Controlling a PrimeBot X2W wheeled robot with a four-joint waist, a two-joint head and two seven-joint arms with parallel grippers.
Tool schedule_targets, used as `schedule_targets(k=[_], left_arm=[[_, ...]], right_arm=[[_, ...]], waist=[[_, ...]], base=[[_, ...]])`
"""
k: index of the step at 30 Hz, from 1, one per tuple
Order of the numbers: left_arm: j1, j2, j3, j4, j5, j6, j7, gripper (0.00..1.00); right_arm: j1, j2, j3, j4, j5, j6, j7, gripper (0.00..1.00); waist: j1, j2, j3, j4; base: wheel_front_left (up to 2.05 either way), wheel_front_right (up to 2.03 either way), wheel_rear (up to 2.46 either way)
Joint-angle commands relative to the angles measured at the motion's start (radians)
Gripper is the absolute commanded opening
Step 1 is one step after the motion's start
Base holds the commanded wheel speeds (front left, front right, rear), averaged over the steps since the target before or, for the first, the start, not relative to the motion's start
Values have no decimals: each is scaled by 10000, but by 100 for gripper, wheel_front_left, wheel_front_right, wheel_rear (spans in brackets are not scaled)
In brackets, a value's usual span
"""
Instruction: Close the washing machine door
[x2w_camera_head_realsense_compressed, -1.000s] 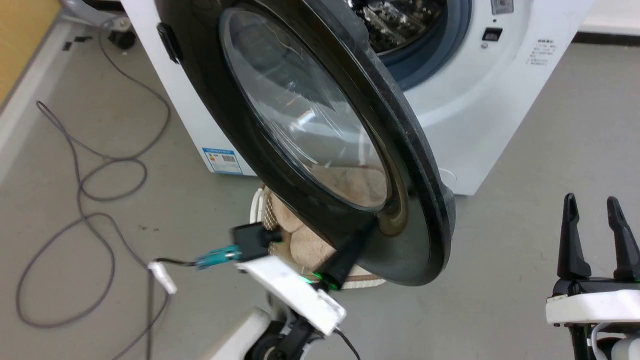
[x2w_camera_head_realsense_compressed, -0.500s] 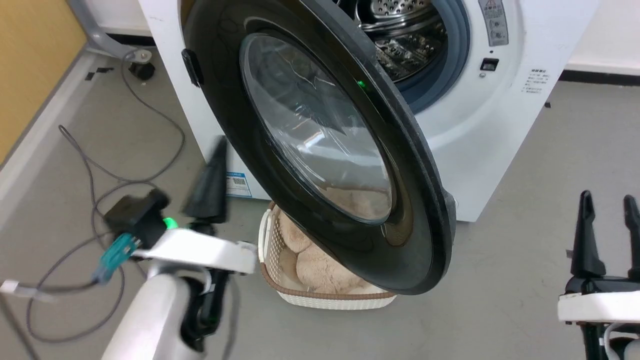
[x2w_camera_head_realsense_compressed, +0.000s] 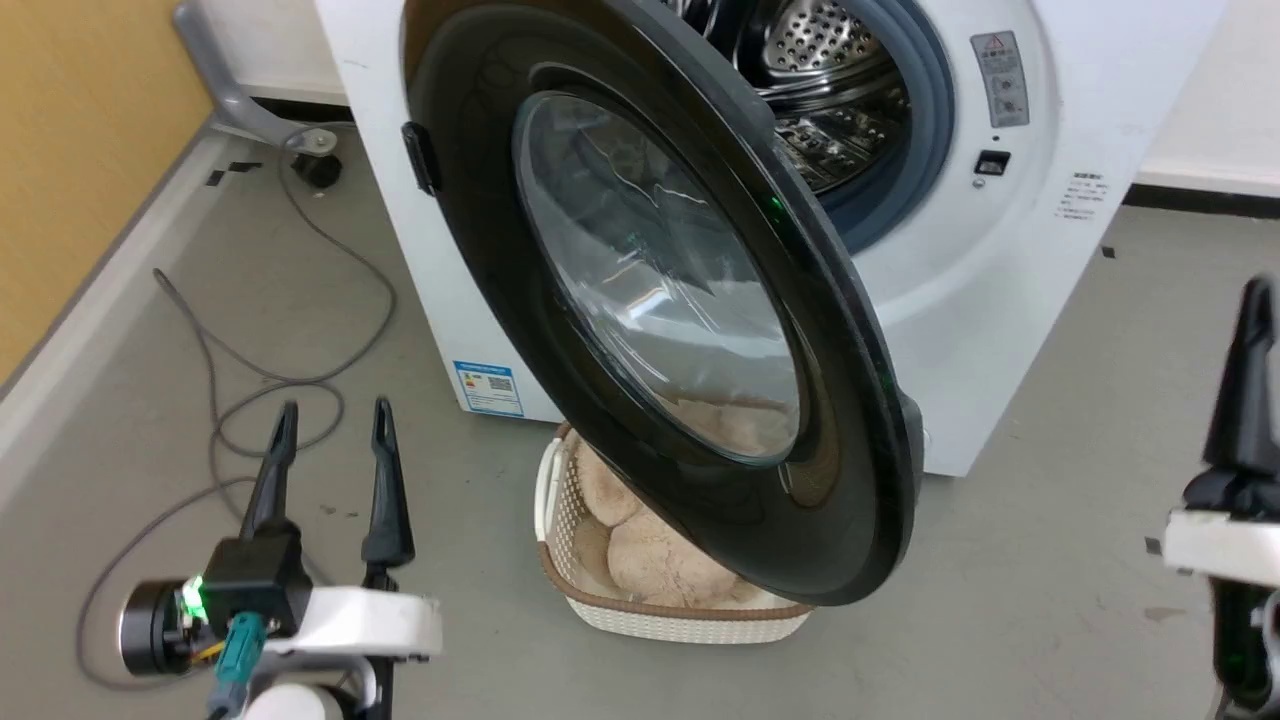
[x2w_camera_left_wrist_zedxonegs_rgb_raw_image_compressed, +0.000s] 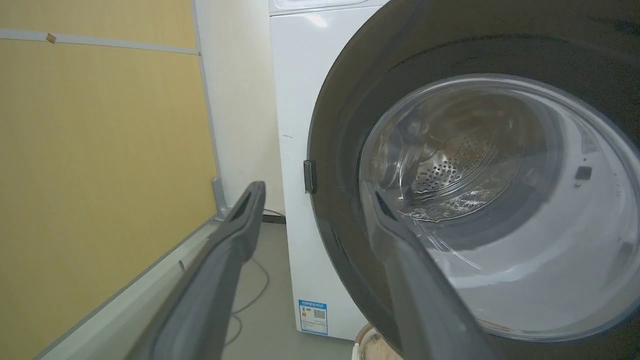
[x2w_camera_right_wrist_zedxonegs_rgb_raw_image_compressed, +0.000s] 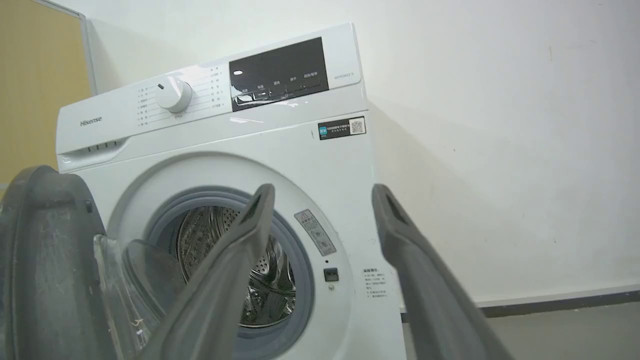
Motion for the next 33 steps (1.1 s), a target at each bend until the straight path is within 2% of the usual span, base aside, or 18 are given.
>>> schedule_targets(k=[1,3,4,5,11,18,23,29,33], left_arm=[[193,-65,83,18,36,-70,-41,100],[392,-154,210,58,32,-166,-41,100],[468,-174,259,77,77,-213,-41,100],[530,-210,316,92,103,-250,-41,100],[715,-425,625,108,290,-430,-41,100],[756,-614,900,39,545,-530,-41,100],[763,-705,1036,0,686,-606,-41,100],[739,-802,1061,-36,825,-695,-41,100],[714,-853,1037,-60,906,-735,-41,100]], right_arm=[[-272,19,15,-164,215,8,-46,100],[-491,19,127,-453,483,8,-46,100],[-617,19,159,-634,652,8,-46,37],[-725,19,220,-815,795,8,-46,0],[-1218,19,1165,-2079,1491,8,-46,0],[-1307,19,3315,-3133,1638,8,-46,0],[-1119,-130,4893,-2811,1189,8,-46,0],[-736,-963,6463,-1783,708,8,-46,0],[-313,-1358,7021,-1158,321,8,-46,0]], waist=[[0,0,-35,59],[0,0,-61,125],[0,0,-68,156],[0,0,-76,184],[0,0,-91,289],[0,0,-70,269],[0,0,-32,197],[0,0,-16,154],[0,0,19,129]], base=[[0,0,0],[0,0,0],[0,0,0],[0,0,0],[0,0,0],[0,0,0],[0,0,0],[0,0,0],[0,0,0]])
